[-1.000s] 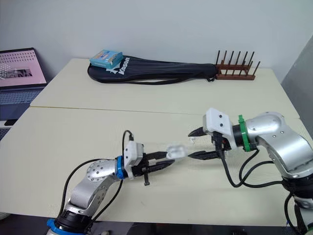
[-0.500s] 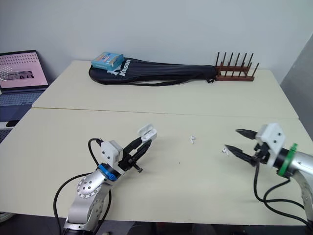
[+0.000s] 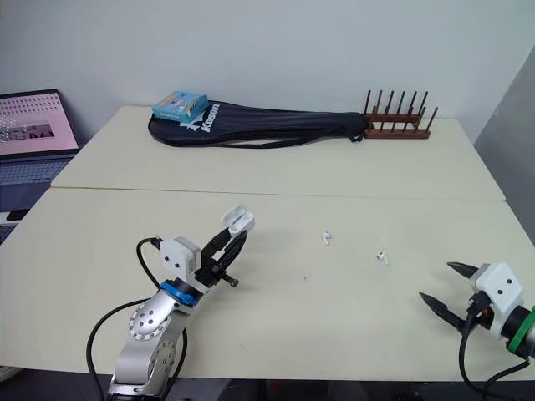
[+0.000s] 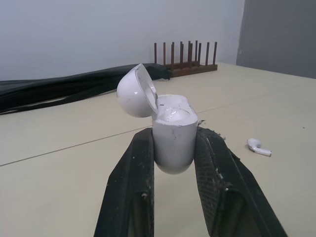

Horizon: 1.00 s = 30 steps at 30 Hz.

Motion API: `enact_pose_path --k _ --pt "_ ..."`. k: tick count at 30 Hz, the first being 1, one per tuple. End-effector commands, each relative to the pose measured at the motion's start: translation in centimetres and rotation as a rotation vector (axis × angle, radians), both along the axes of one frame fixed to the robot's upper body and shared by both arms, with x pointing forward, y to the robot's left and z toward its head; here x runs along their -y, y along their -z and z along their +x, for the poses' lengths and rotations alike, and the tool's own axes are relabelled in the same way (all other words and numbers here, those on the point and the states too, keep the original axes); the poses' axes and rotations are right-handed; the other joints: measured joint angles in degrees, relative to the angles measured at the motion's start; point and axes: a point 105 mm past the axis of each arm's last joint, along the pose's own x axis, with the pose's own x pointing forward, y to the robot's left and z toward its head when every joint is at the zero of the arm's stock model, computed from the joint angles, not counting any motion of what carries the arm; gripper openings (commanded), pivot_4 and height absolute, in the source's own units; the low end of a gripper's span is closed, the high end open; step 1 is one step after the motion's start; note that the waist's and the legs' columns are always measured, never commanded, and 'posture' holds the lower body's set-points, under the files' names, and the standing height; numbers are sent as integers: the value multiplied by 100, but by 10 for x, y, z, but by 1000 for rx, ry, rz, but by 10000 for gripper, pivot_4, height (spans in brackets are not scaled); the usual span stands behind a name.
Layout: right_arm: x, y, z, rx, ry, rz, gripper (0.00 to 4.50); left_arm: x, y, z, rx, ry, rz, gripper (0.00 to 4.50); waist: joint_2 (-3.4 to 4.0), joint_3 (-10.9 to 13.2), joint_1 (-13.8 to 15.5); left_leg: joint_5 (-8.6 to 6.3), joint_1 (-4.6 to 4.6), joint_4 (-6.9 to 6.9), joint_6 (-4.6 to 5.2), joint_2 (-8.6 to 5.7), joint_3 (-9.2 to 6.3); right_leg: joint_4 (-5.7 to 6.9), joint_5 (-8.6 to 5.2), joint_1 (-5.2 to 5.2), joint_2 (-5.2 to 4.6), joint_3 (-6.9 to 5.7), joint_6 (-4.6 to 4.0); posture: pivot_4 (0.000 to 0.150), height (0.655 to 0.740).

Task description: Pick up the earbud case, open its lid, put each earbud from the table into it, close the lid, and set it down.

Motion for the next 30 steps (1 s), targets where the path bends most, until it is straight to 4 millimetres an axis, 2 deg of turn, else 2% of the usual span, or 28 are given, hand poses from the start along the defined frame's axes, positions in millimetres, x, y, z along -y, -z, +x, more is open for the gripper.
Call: enact_pose_path --k 1,4,9,14,16,22,30 --pt "-9 -8 4 21 -51 -25 45000 -2 -11 -3 51 -14 6 7744 0 0 -1 0 1 0 0 0 0 0 0 1 0 2 0 1500 7274" --pt "-24 -16 11 37 -60 41 45000 -3 -11 -3 49 -18 8 7744 0 0 -1 0 2 -1 0 0 -2 -1 0 2 0 6 0 1500 7274" --pt "-70 -29 23 74 -136 126 45000 -2 -10 -3 45 -17 9 7744 -1 1 -2 0 1 -1 0 2 -4 -1 0 2 1 5 0 1500 7274" --pt "-123 -24 56 38 -109 208 45000 2 -10 -2 42 1 15 7744 -2 1 -4 0 2 -1 -1 3 -6 0 0 1 1 4 -1 1500 7274" --pt "-137 -19 71 29 -69 212 45000 4 -10 -2 45 6 18 7744 -2 2 0 0 -3 -2 -1 2 -8 -2 0 -3 1 2 0 1500 7274" --pt "-166 -8 103 16 34 266 45000 5 -11 -3 46 13 26 7744 -3 2 29 1 -40 -2 -2 2 -19 -2 0 -37 -3 -6 -1 1500 7274" --pt "-184 14 129 16 149 258 45000 5 -9 -4 41 9 34 7744 -2 2 5 1 -42 -6 -1 7 -23 8 1 -59 -1 -6 -1 1500 7274"
